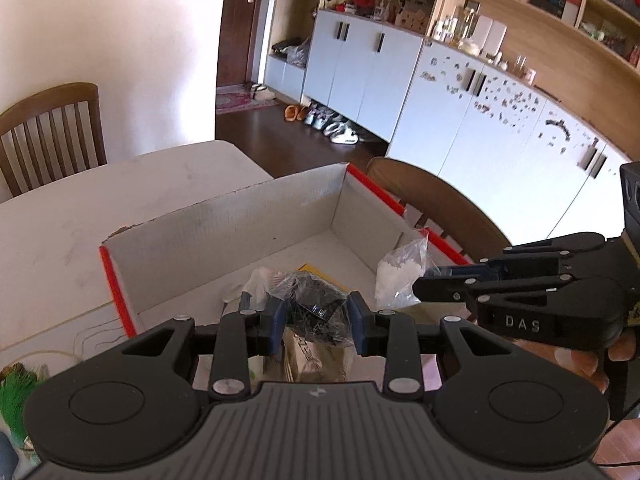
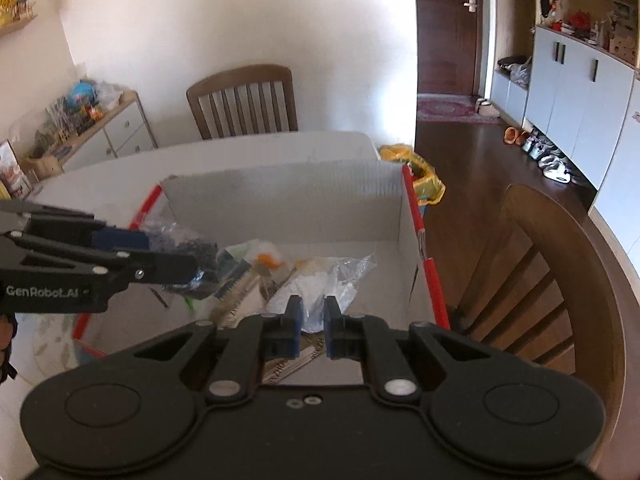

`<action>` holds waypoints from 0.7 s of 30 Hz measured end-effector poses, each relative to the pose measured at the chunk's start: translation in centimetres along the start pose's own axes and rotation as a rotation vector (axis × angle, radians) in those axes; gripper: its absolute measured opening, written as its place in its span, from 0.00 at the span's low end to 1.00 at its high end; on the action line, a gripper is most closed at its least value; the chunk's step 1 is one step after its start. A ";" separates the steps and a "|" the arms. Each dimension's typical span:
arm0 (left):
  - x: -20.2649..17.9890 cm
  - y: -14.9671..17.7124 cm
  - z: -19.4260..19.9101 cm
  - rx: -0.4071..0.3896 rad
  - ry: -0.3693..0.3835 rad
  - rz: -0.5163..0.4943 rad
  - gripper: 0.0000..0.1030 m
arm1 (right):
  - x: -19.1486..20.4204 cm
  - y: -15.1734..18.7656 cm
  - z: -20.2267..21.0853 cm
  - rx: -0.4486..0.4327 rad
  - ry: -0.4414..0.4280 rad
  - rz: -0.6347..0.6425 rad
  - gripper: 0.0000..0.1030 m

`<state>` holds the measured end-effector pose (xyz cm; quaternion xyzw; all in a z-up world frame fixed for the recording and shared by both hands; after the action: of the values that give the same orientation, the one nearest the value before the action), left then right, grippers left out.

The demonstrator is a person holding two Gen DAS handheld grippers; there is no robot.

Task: Organize objects
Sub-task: 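Carry the dark-bead bag into the red box with the left gripper while the right gripper carries the white-bead bag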

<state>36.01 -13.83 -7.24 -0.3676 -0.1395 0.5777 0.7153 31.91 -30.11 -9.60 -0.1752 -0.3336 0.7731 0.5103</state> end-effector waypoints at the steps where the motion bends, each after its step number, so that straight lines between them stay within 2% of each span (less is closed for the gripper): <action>1: -0.1 -0.1 -0.4 0.005 -0.006 -0.003 0.31 | 0.0 0.0 -0.5 0.010 -0.002 0.006 0.10; 12: -0.5 0.0 -4.3 0.066 -0.033 -0.023 0.31 | -0.3 0.8 -3.8 0.109 -0.023 0.069 0.10; 21: 0.1 0.4 -6.4 0.133 -0.053 -0.014 0.31 | -0.5 0.5 -4.9 0.150 -0.049 0.097 0.10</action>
<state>39.74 -16.05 -11.90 -0.3029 -0.1225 0.5903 0.7381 34.75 -29.07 -13.47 -0.1333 -0.2782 0.8239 0.4755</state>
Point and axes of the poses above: each gripper's, at about its wrist camera, not at the fingertips, and z roughly against the way its jaws point, x to its left, y to its underside, the point moved 3 cm from there along -z, roughly the way its jaws point, and after that the axes turned 5 degrees about z, right-handed, at the moved point
